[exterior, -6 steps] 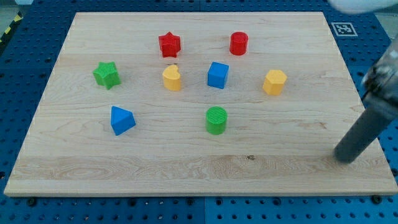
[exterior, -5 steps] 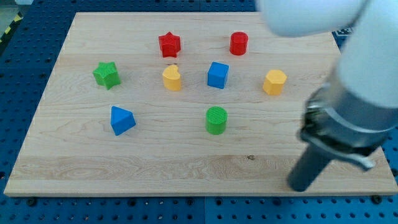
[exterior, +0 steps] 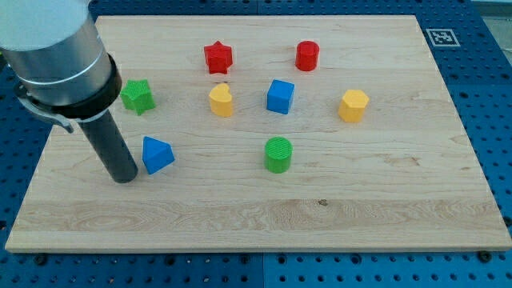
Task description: Push the green star towards the red star
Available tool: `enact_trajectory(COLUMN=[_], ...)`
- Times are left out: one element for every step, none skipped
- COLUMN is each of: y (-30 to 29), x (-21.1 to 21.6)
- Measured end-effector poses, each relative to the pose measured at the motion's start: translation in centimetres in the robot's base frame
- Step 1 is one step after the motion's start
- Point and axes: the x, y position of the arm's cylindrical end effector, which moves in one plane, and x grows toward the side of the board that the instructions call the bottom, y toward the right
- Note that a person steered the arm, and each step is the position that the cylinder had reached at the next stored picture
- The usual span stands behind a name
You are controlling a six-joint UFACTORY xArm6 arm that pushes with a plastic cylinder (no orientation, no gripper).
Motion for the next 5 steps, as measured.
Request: enact_trajectory(y=[-1.4,-1.8,-1.8,-1.9,-1.9], x=[-1.2,-5.3,-6.3,-8.6,-11.0])
